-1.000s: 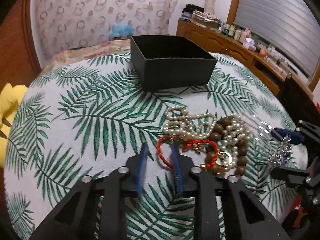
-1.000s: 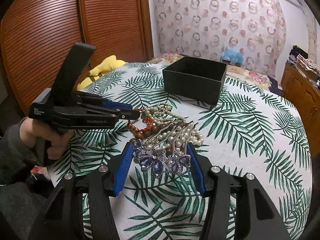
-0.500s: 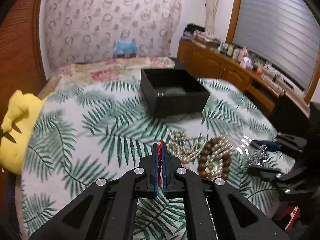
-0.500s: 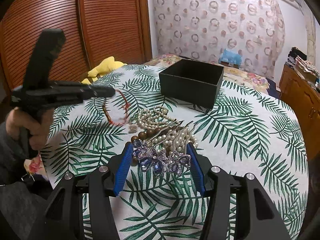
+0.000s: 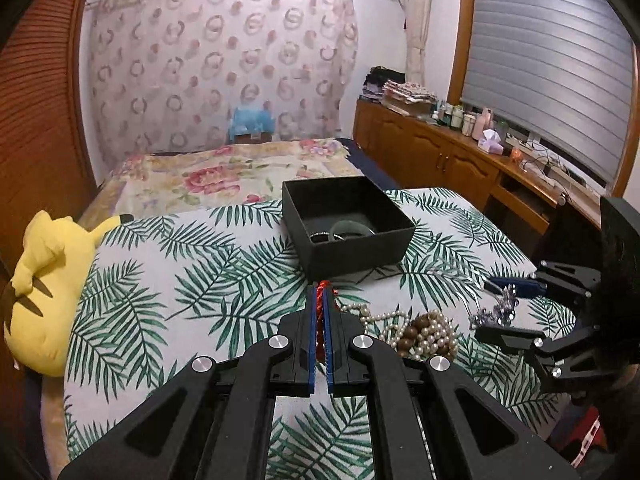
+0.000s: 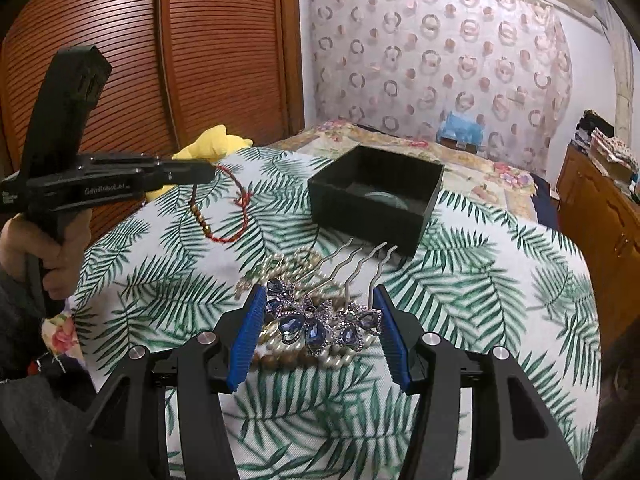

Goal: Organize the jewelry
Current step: 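Lower the hair comb into the box with the right tool while left carries bracelet, then open the left tool to drop the red bead bracelet into the box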

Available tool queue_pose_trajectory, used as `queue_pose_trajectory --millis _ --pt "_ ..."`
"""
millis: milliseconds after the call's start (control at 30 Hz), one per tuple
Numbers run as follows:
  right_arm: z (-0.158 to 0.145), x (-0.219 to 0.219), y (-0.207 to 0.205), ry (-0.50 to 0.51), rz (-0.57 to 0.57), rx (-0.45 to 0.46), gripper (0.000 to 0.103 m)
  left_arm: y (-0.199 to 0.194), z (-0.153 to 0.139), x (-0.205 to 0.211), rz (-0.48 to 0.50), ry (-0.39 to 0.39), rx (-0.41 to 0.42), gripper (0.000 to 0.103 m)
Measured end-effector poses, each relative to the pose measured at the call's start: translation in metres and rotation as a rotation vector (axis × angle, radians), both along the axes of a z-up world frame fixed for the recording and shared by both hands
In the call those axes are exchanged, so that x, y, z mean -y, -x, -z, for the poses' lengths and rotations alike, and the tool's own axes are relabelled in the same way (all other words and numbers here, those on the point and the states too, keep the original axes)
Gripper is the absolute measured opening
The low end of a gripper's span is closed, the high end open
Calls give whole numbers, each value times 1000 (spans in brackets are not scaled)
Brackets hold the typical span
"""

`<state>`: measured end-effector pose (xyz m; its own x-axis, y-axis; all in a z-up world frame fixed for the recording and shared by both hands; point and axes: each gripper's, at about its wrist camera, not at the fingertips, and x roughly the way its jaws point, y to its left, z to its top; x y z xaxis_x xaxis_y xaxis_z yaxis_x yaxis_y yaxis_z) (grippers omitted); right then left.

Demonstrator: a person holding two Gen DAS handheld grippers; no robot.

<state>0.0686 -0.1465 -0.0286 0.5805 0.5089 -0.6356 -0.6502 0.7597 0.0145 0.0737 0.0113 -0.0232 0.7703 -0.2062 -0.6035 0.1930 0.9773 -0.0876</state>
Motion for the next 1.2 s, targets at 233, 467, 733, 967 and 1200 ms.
queue_pose_trajectory --millis 233,467,733,967,1200 --pt "-11 -12 -37 14 -2 28 57 -21 -11 4 4 -12 27 2" --pt "-17 -28 -95 24 17 27 57 -45 -19 8 2 -27 36 2" --pt "-3 -44 -152 57 43 -33 57 -63 -28 9 1 -50 42 2" --pt "5 -51 -170 73 53 -46 57 -76 -29 9 -10 -66 25 2" --pt "8 -51 -174 44 57 -61 62 -92 -26 16 -15 -87 10 2"
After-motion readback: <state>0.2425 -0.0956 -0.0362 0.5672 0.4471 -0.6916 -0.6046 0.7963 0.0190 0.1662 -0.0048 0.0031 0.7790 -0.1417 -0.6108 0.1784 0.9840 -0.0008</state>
